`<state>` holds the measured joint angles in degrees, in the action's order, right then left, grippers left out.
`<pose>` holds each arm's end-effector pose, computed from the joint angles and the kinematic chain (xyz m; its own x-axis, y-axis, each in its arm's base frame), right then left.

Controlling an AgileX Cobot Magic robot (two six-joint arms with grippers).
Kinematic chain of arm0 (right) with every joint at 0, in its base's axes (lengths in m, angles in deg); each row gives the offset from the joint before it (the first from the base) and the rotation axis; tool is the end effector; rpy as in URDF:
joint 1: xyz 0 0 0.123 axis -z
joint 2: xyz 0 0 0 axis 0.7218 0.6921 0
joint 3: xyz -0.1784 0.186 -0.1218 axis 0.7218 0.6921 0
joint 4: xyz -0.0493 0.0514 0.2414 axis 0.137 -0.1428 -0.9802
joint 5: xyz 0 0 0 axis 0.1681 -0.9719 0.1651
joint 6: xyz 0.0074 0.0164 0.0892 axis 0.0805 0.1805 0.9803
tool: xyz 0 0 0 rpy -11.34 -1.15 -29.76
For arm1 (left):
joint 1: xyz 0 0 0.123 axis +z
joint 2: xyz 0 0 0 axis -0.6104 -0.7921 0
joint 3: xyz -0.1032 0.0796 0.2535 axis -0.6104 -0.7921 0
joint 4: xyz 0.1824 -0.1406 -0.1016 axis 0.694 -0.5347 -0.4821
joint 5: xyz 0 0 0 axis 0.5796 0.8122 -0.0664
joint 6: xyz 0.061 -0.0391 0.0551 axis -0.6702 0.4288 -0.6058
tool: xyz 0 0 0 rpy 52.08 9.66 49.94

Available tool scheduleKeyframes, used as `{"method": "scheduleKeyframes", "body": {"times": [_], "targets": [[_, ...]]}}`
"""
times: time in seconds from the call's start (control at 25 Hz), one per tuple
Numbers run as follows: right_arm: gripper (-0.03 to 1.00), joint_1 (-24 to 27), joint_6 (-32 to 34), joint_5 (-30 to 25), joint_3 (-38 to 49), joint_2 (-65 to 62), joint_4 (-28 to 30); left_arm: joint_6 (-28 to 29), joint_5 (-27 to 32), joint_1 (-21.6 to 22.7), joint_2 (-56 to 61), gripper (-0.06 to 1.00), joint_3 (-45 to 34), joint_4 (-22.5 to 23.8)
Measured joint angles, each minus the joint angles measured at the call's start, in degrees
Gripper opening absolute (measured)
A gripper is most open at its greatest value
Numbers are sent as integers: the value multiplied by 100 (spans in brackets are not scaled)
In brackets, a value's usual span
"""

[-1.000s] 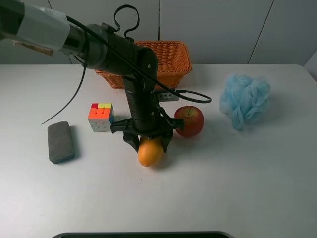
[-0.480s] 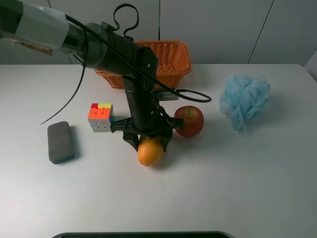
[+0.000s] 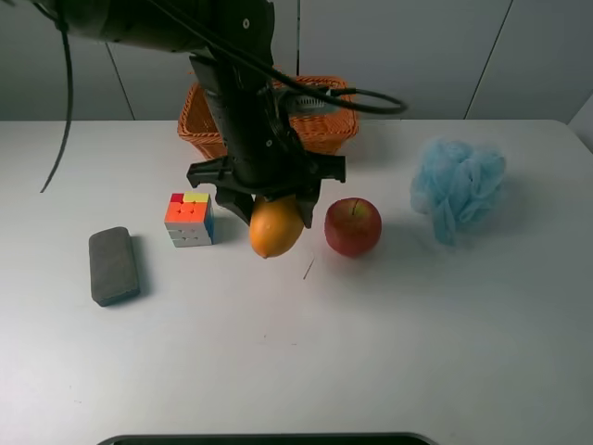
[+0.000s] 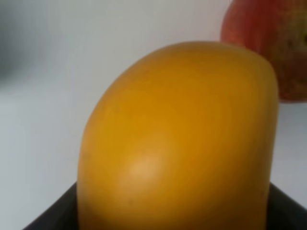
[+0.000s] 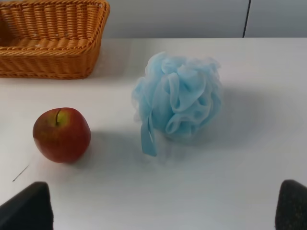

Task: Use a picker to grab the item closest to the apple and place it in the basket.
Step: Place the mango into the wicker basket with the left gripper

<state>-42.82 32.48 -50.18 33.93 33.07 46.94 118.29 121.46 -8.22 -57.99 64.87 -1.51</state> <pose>-0.0079 0.0139 0.2790 -0.4671 -0.0115 -0.8841 -0.0909 0.9952 0.0351 0.2781 -0.2973 0.2062 -0.9858 0.1141 -0.1235 0.1379 0.9690 -0.2052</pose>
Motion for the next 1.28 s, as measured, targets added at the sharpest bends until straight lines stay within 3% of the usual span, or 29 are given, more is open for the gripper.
{"method": "scheduleKeyframes", "body": {"times": [0.36,0.72,1.0,1.28], "targets": [[70,0,0,0,0,0,0,-432,1010,515,195,59,1524,306],[70,0,0,0,0,0,0,-1023,1262,1279,-956,59,3596,349],[70,0,0,0,0,0,0,-1334,1028,1573,-2110,59,4837,360],[70,0,0,0,0,0,0,-1618,185,1620,-2762,59,4994,382]]}}
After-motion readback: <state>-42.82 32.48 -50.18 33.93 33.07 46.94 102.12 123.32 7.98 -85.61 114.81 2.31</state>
